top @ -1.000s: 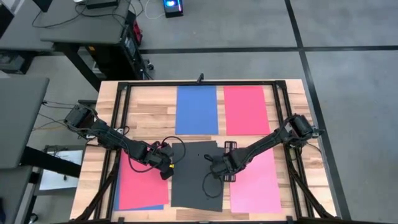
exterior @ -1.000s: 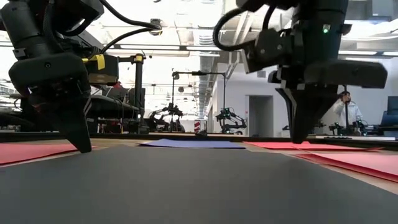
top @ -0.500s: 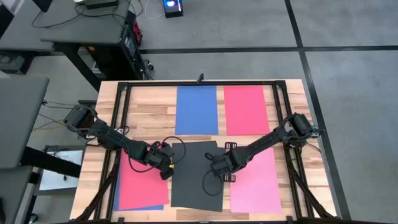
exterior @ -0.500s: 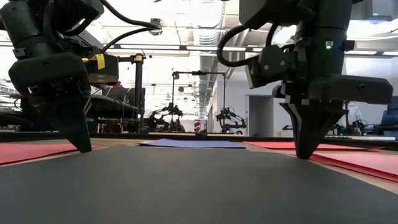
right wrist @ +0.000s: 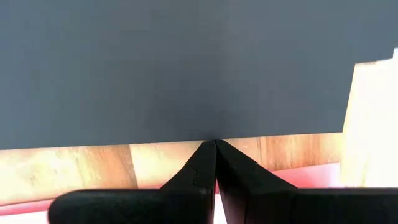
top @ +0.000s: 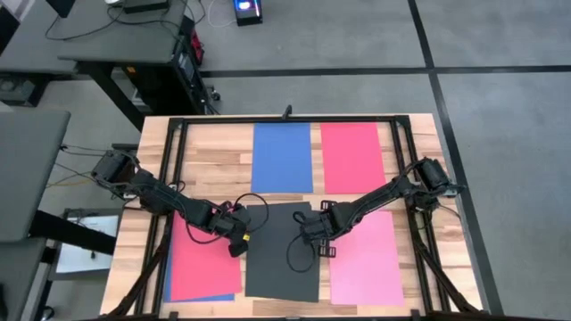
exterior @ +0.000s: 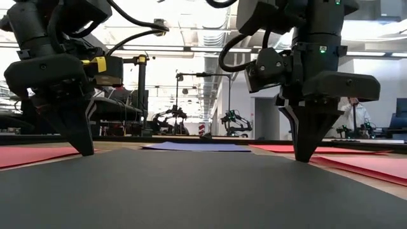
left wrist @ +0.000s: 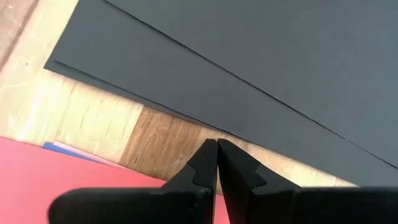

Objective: Organize paper
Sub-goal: Stack the black paper on top of the black paper

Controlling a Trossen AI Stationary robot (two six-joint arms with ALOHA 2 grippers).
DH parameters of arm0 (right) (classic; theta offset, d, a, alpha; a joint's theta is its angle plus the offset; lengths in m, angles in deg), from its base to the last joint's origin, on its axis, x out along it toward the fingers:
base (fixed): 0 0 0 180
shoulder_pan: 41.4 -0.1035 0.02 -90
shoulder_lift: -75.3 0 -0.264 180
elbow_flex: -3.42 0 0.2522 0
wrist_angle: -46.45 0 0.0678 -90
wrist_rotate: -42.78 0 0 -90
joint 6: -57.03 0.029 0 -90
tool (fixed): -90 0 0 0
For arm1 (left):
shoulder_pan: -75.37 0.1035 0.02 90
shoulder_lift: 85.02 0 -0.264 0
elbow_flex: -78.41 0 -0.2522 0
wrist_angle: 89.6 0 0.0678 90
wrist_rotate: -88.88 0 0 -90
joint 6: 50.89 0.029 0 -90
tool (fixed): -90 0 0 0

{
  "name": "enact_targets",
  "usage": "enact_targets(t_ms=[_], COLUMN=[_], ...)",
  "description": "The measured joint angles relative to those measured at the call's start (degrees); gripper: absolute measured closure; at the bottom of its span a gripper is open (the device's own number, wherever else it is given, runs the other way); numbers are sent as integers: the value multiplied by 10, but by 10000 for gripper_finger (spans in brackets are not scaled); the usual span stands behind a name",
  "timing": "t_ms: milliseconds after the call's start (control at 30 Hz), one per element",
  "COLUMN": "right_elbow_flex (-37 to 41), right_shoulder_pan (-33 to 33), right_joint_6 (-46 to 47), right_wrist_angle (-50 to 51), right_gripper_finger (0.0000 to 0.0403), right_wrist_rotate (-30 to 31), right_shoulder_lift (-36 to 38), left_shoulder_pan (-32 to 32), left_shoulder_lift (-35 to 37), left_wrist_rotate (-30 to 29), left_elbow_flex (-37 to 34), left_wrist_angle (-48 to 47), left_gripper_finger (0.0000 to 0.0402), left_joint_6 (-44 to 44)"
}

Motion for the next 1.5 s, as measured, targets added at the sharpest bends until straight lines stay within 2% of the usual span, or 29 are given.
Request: enact_targets(t_ms=[567, 767, 1500], right_elbow_flex=[1, 1, 0], right_shoulder_pan=[28, 31, 3], right_joint_6=[-25, -25, 8], right_wrist_angle=[-44, -52, -15], right_gripper_finger=[403, 403, 403], right_wrist_rotate=[14, 19, 27], right_shoulder_lift=[-3, -3, 4], left_shoulder_pan=[29, 35, 35], left_shoulder_lift=[0, -2, -3], left_wrist_rotate=[19, 16, 17], left_elbow_flex=[0, 0, 0], left_wrist_angle=[11, 49, 40], left_gripper_finger=[402, 402, 402], left_joint_6=[45, 65, 40])
